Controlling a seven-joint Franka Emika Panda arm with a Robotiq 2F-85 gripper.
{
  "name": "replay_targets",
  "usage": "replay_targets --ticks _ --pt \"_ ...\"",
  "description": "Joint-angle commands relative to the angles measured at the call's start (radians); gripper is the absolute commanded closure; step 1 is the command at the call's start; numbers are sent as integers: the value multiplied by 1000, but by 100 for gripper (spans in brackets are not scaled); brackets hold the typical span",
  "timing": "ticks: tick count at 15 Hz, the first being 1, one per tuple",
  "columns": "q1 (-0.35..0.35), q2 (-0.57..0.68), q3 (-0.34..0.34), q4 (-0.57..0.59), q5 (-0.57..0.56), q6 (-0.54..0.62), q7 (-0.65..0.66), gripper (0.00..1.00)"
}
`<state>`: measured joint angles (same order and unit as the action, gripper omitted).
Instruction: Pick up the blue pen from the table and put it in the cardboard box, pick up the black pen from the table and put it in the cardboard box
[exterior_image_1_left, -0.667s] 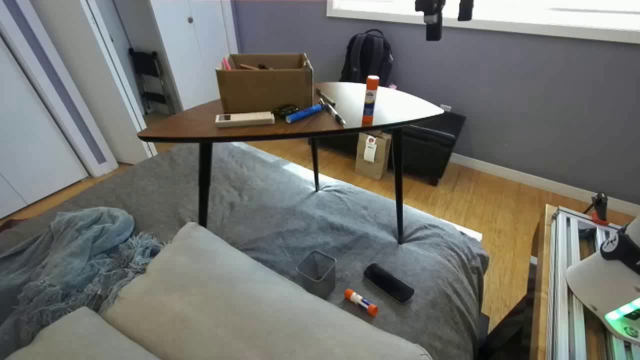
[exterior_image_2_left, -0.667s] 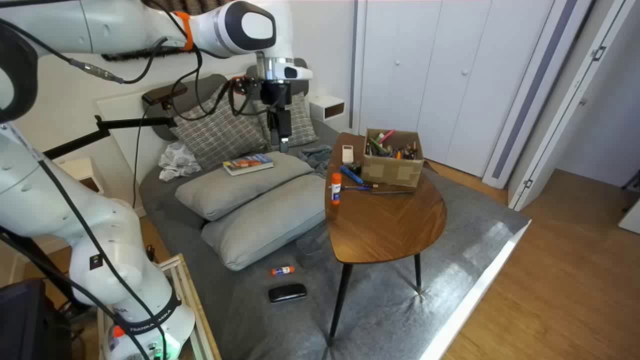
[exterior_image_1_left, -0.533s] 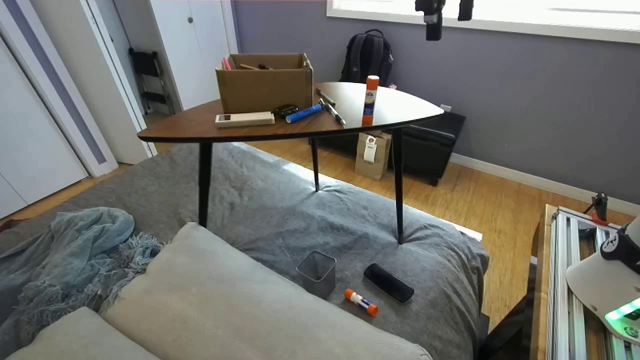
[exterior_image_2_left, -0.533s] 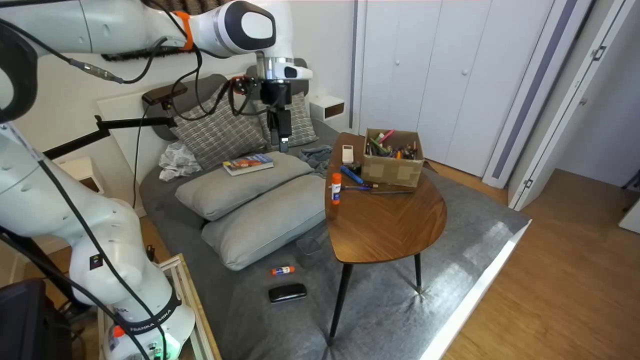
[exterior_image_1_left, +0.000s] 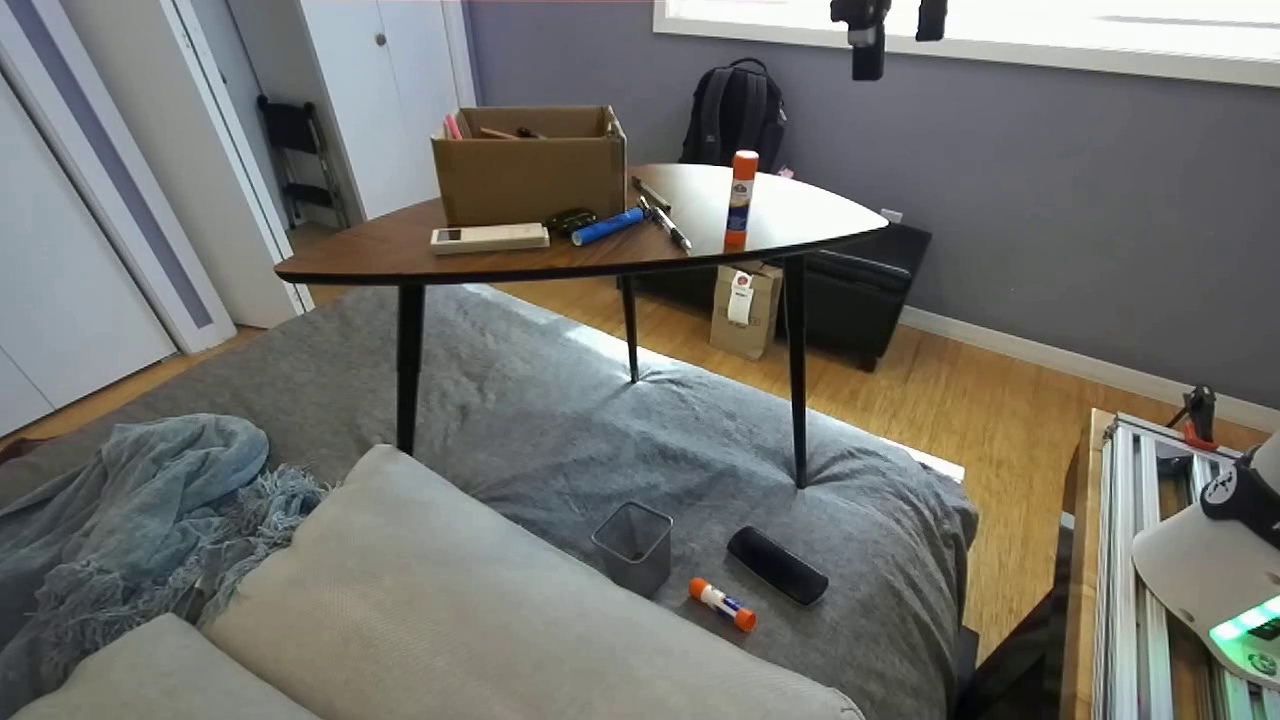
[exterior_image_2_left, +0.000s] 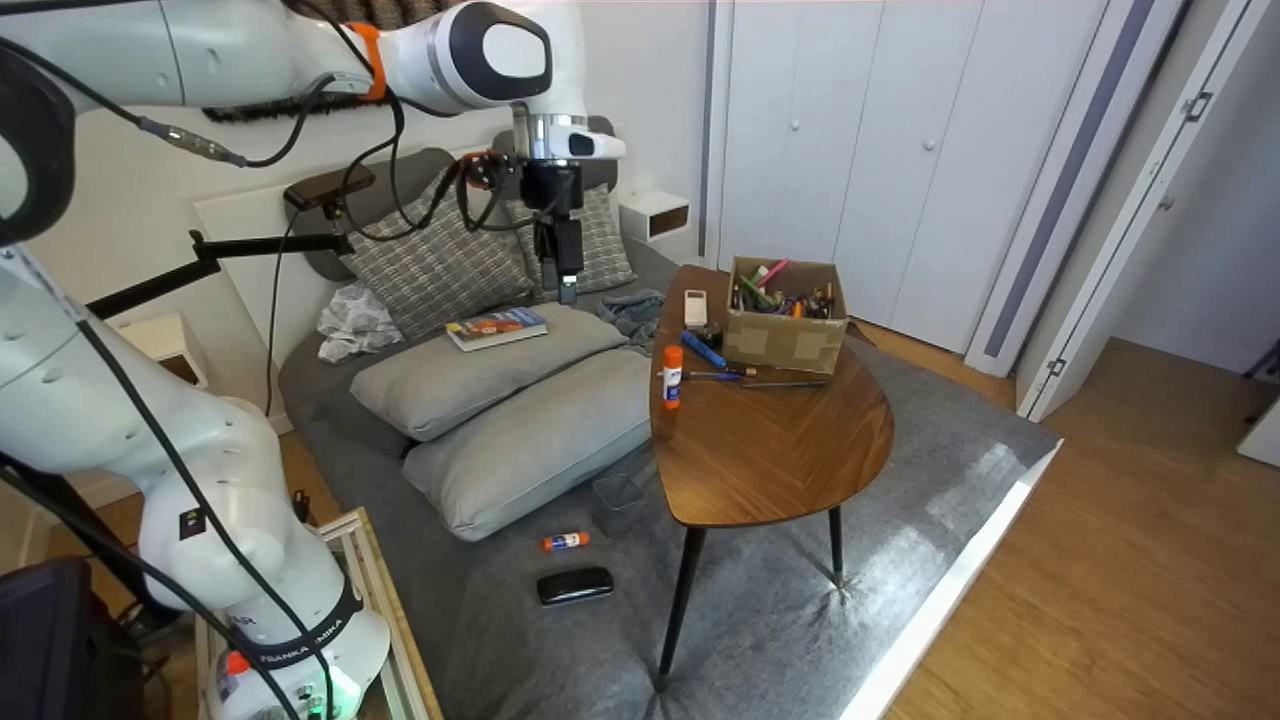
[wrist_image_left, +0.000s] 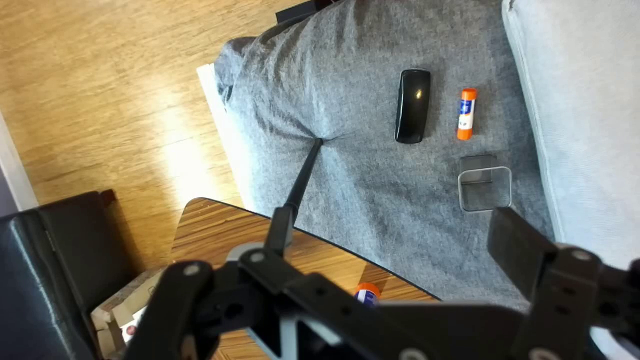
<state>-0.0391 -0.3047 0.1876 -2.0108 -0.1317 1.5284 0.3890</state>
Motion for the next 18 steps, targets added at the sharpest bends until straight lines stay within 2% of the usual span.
replay_targets --ticks 1,4,7,12,18 --pt "24 12 -35 5 13 15 -10 0" --pt "9 33 -68 5 5 100 -6 0" --pt "5 70 -111 25 44 163 -19 0" --pt "9 188 -135 115 103 176 34 0" --pt "27 358 -140 276 82 200 60 0"
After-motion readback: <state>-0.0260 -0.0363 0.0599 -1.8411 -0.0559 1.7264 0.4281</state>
